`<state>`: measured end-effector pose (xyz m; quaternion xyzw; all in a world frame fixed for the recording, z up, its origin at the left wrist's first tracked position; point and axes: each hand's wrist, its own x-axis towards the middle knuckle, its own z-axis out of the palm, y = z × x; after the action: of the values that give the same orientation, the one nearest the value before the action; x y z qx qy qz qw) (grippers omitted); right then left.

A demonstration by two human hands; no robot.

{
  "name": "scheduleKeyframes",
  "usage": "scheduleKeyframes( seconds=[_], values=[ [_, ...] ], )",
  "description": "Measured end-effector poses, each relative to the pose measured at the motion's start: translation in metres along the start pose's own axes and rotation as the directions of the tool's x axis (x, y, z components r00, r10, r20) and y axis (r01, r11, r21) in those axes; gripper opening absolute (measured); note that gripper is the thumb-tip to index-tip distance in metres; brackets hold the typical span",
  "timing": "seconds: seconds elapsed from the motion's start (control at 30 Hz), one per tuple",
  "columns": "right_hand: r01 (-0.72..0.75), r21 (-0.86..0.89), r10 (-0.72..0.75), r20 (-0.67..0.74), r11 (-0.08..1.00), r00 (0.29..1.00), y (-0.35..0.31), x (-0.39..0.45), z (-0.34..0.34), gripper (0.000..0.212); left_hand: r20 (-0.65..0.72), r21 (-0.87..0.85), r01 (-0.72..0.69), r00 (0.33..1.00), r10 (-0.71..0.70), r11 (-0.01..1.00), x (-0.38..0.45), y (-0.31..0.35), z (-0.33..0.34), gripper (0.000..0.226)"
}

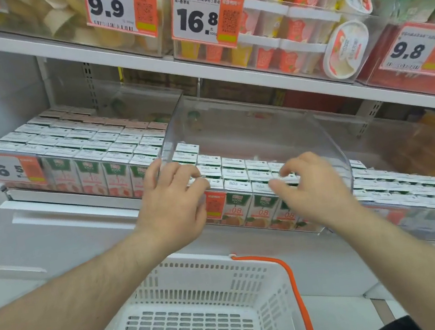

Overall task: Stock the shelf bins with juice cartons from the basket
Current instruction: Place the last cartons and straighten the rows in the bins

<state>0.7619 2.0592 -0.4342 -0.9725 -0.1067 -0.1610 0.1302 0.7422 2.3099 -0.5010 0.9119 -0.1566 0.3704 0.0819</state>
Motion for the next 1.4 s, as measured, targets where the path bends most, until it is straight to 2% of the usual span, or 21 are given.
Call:
scheduleKeyframes(
  seconds=[0.07,0.13,0.2,0.23,0.3,0.37,0.47,0.53,0.6,0.7,0.8,0.9,0.97,1.07,1.2,1.27,1.3,1.4],
  values=[
    [0.133,-0.073,-0.136,-0.044,0.988,0.990,-0.004,-0.017,0.023,0.045,0.032,0.052,-0.056,0.998,0.055,0.997,0.003,-0.006,-0.003,0.017],
    [0.156,-0.077,-0.161,-0.052,0.985,0.986,-0.001,-0.022,0.035,0.046,0.059,0.068,-0.052,0.997,0.048,0.996,0.005,-0.009,-0.003,0.017],
    [0.117,-0.069,-0.121,-0.062,0.991,0.991,0.007,-0.013,0.027,0.066,0.074,0.065,-0.046,0.996,0.042,0.997,0.005,-0.009,-0.003,0.018],
    [0.091,-0.099,-0.094,-0.025,0.991,0.995,0.014,-0.006,0.020,0.081,0.074,0.061,-0.043,0.997,0.038,0.997,0.005,-0.009,-0.002,0.018],
    [0.017,-0.159,0.006,0.141,0.987,0.990,0.026,0.013,0.002,0.104,0.071,0.066,-0.030,0.997,0.025,0.997,0.005,-0.008,-0.001,0.018],
    [-0.060,-0.163,0.108,0.303,0.985,0.947,0.030,0.032,-0.008,0.112,0.068,0.072,-0.034,0.997,0.029,0.997,0.005,-0.007,0.001,0.018],
    [-0.121,-0.147,0.172,0.411,0.982,0.895,0.026,0.047,-0.011,0.104,0.085,0.048,-0.072,0.994,0.068,0.996,0.007,-0.003,0.001,0.023],
    [-0.163,-0.116,0.198,0.438,0.980,0.877,0.024,0.055,-0.012,0.108,0.106,0.039,-0.075,0.992,0.071,0.996,0.008,-0.001,0.001,0.024],
    [-0.149,-0.165,0.209,0.455,0.975,0.865,0.024,0.063,-0.013,0.115,0.116,0.029,-0.062,0.992,0.058,0.998,0.008,0.001,0.001,0.025],
    [-0.152,-0.255,0.261,0.479,0.955,0.838,0.027,0.076,-0.007,0.111,0.121,0.021,-0.046,0.992,0.043,0.999,0.008,0.003,0.002,0.028],
    [-0.324,-0.124,0.328,0.618,0.938,0.714,0.026,0.089,0.000,0.108,0.118,0.022,-0.040,0.992,0.037,0.999,0.009,0.005,0.003,0.018],
    [-0.407,-0.057,0.316,0.731,0.912,0.605,0.023,0.100,0.007,0.103,0.122,0.004,-0.034,0.992,0.033,0.999,0.009,0.006,0.003,0.024],
    [-0.410,-0.097,0.340,0.742,0.907,0.577,0.021,0.107,0.010,0.108,0.114,-0.010,-0.030,0.993,0.031,0.999,0.010,0.004,0.003,0.027],
    [-0.415,-0.115,0.357,0.739,0.902,0.571,0.024,0.115,0.014,0.134,0.121,-0.015,-0.019,0.992,0.021,1.000,0.010,0.003,0.003,0.034],
    [-0.440,-0.107,0.361,0.754,0.891,0.549,0.027,0.119,0.018,0.131,0.136,-0.023,-0.012,0.991,0.015,1.000,0.010,0.004,0.002,0.037],
    [-0.452,-0.081,0.357,0.741,0.888,0.569,0.026,0.115,0.015,0.129,0.129,-0.035,-0.009,0.992,0.014,0.999,0.010,0.003,0.002,0.036],
    [-0.443,-0.055,0.349,0.707,0.895,0.616,0.024,0.112,0.013,0.121,0.129,-0.041,-0.011,0.991,0.016,0.999,0.010,0.003,0.001,0.034],
    [-0.256,-0.028,0.240,0.460,0.966,0.855,0.012,0.087,0.003,0.091,0.137,-0.047,-0.017,0.990,0.024,0.999,0.012,0.001,-0.001,0.030]
  ],
)
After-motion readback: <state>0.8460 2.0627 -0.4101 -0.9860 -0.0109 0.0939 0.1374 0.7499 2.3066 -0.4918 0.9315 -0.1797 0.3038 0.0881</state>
